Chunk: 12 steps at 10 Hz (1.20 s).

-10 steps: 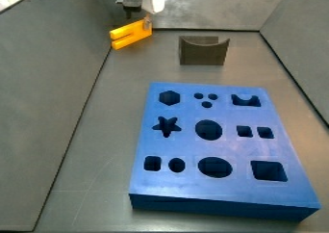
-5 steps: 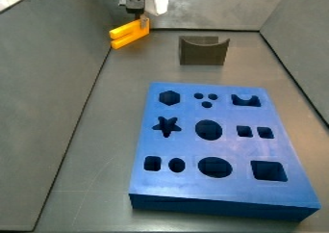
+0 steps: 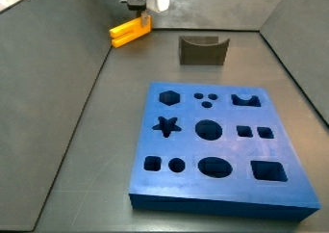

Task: Pick up the double-square object. Move up. Rotate the double-square object. Place the double-square object on the fixture. Regrasp the double-square object. Move to above the board. Insert the double-square object.
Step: Pick up the double-square object, then move up.

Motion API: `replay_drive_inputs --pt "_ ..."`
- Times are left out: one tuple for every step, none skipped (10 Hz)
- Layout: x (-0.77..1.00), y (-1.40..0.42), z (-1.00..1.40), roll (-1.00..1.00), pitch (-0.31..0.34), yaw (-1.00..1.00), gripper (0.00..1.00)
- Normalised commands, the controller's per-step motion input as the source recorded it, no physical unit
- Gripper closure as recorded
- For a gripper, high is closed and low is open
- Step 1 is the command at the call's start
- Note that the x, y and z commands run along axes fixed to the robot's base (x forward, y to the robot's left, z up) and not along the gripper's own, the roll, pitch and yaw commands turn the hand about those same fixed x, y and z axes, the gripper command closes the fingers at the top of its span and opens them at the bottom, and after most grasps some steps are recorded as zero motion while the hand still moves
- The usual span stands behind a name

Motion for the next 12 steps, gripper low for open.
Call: replay_drive_inputs --pt "0.0 0.0 0.0 0.0 0.0 0.0 1.0" --pt "0.0 0.0 0.0 0.0 0.0 0.0 1.0" --pt "0.0 0.0 0.0 0.0 0.0 0.0 1.0" --pt "0.0 0.0 0.0 0.0 0.0 0.0 1.0" --pt "0.0 0.0 0.0 0.0 0.0 0.0 1.0" --pt "0.0 0.0 0.0 0.0 0.0 0.0 1.0" --pt "0.0 0.0 0.83 0.0 0.0 0.0 1.0" --pt "-0.05 -0.04 0.8 -0.01 0.024 0.0 1.0" --pt "-0.08 -0.04 0.69 0.0 0.051 -0.01 1.0" --pt "-0.06 -0.03 0.6 0.02 0.061 -0.01 1.0" --pt "-0.04 -0.02 0.5 0.04 0.073 -0.01 1.0" --pt "-0.03 -0.01 0.37 0.07 0.083 -0.02 1.0"
